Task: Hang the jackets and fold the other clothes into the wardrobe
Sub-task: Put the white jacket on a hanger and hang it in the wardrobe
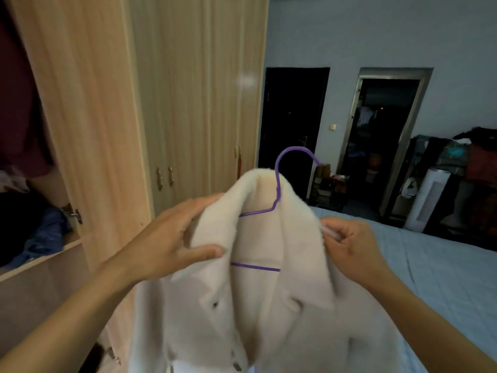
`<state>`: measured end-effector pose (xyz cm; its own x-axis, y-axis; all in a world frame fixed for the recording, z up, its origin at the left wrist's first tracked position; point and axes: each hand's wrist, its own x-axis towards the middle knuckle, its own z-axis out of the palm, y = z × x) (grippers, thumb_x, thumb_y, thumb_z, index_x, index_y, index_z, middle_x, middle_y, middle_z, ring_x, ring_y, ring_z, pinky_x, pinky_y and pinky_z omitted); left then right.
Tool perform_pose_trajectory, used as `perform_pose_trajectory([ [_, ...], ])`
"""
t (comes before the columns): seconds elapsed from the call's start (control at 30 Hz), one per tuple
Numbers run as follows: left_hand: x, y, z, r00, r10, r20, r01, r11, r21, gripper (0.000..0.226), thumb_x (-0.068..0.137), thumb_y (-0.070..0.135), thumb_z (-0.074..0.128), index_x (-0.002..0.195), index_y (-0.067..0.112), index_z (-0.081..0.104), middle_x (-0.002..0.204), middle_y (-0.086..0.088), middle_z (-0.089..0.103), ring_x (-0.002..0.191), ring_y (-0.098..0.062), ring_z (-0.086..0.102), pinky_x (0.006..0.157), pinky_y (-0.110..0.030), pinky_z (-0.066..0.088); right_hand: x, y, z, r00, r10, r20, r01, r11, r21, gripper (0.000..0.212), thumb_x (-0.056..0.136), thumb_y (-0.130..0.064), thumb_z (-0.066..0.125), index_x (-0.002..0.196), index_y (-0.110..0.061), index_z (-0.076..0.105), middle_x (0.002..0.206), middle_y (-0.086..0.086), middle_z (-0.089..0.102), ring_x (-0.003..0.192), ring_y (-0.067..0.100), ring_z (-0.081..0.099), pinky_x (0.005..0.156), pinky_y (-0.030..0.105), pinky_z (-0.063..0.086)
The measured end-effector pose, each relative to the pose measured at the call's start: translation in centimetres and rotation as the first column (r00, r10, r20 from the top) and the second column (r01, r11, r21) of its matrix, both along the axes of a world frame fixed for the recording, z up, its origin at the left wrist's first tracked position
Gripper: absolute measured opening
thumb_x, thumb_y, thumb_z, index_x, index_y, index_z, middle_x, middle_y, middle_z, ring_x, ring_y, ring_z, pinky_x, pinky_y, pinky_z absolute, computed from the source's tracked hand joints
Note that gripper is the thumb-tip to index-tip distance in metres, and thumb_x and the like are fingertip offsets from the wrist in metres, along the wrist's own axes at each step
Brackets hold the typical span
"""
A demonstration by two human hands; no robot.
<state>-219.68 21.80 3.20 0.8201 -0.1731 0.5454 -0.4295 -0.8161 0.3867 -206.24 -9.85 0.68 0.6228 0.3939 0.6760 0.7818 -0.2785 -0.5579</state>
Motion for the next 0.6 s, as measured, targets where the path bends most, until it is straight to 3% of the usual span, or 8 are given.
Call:
perform_pose_trajectory([
  [0.07, -1.1, 2.3, -0.6, 0.993, 0.121, 0.007, -0.121, 0.992, 0.021, 0.094, 0.078, 0.075, 0.059, 0.154, 0.050, 0.010, 0.142, 0.018, 0.049, 0.115, -0.014, 0.062, 0.100, -0.040, 0.049, -0.5, 1.3, 0.2, 1.000, 0.024, 0.001, -0.024, 1.000, 0.005, 0.019, 0.089, -0.003, 0.068, 0.078, -0.017, 0.076, 0.064, -0.001, 0.065, 0.054, 0.012, 0.052, 0.051, 0.026, 0.038],
  [0.13, -2.0, 4.0, -1.2, 0.978, 0.175, 0.110, -0.179, 0.984, 0.028, 0.084, 0.087, 0.068, 0.048, 0.154, 0.050, 0.000, 0.130, 0.011, 0.054, 0.099, -0.022, 0.065, 0.092, -0.038, 0.051, -1.0, 2.7, 0.5, 0.999, 0.035, 0.000, -0.035, 0.999, -0.001, 0.019, 0.087, 0.001, 0.068, 0.078, -0.014, 0.076, 0.064, -0.002, 0.065, 0.055, 0.012, 0.051, 0.052, 0.024, 0.038],
  [0.23, -3.0, 5.2, -1.9, 0.962, 0.147, 0.229, -0.186, 0.969, 0.162, 0.059, 0.101, 0.047, 0.037, 0.156, 0.043, 0.016, 0.107, 0.013, 0.047, 0.089, -0.011, 0.054, 0.083, -0.034, 0.047, -1.5, 4.7, 0.9, 0.997, 0.064, -0.045, -0.063, 0.998, 0.007, 0.022, 0.085, 0.007, 0.068, 0.077, -0.012, 0.075, 0.060, -0.006, 0.063, 0.055, 0.002, 0.049, 0.051, 0.017, 0.036],
  [0.33, -4.2, 6.3, -2.3, 0.943, 0.238, 0.233, -0.284, 0.939, 0.192, 0.056, 0.100, 0.048, 0.037, 0.154, 0.039, 0.026, 0.094, 0.016, 0.041, 0.080, -0.008, 0.049, 0.073, -0.035, 0.048, -1.4, 6.8, 1.2, 0.988, 0.145, -0.046, -0.144, 0.989, 0.020, 0.025, 0.086, 0.006, 0.069, 0.081, -0.018, 0.076, 0.069, -0.002, 0.070, 0.061, 0.015, 0.061, 0.054, 0.027, 0.045],
  [0.4, -5.2, 7.2, -2.4, 0.919, 0.311, 0.241, -0.359, 0.915, 0.186, 0.057, 0.098, 0.056, 0.040, 0.152, 0.044, 0.027, 0.093, 0.015, 0.048, 0.081, -0.008, 0.055, 0.069, -0.032, 0.049, -1.0, 8.5, 1.3, 0.969, 0.235, -0.082, -0.230, 0.971, 0.058, 0.025, 0.087, 0.005, 0.069, 0.087, -0.020, 0.071, 0.074, 0.004, 0.072, 0.066, 0.027, 0.065, 0.058, 0.036, 0.050],
  [0.5, -6.8, 7.9, -2.2, 0.865, 0.419, 0.275, -0.470, 0.870, 0.152, 0.051, 0.096, 0.057, 0.040, 0.145, 0.047, 0.036, 0.102, 0.013, 0.062, 0.088, -0.014, 0.066, 0.068, -0.035, 0.055, -0.7, 11.1, 1.4, 0.897, 0.418, -0.141, -0.402, 0.906, 0.132, 0.041, 0.092, 0.003, 0.063, 0.114, -0.030, 0.051, 0.087, 0.011, 0.066, 0.065, 0.039, 0.058, 0.060, 0.048, 0.046],
  [0.57, -7.8, 8.1, -1.7, 0.813, 0.505, 0.291, -0.554, 0.824, 0.116, 0.046, 0.095, 0.055, 0.041, 0.140, 0.045, 0.042, 0.114, 0.013, 0.067, 0.096, -0.017, 0.069, 0.071, -0.039, 0.058, -0.6, 12.4, 1.6, 0.871, 0.481, -0.100, -0.472, 0.876, 0.097, 0.045, 0.096, -0.010, 0.053, 0.129, -0.040, 0.047, 0.102, 0.005, 0.059, 0.071, 0.038, 0.054, 0.069, 0.042, 0.044],
  [0.6, -8.3, 8.2, -1.5, 0.787, 0.540, 0.298, -0.588, 0.802, 0.101, 0.045, 0.094, 0.054, 0.042, 0.138, 0.044, 0.045, 0.118, 0.016, 0.066, 0.098, -0.017, 0.069, 0.072, -0.039, 0.058, -0.5, 13.0, 1.7, 0.866, 0.495, -0.068, -0.492, 0.869, 0.059, 0.042, 0.096, -0.019, 0.050, 0.133, -0.039, 0.049, 0.106, 0.000, 0.057, 0.077, 0.028, 0.056, 0.078, 0.035, 0.044],
])
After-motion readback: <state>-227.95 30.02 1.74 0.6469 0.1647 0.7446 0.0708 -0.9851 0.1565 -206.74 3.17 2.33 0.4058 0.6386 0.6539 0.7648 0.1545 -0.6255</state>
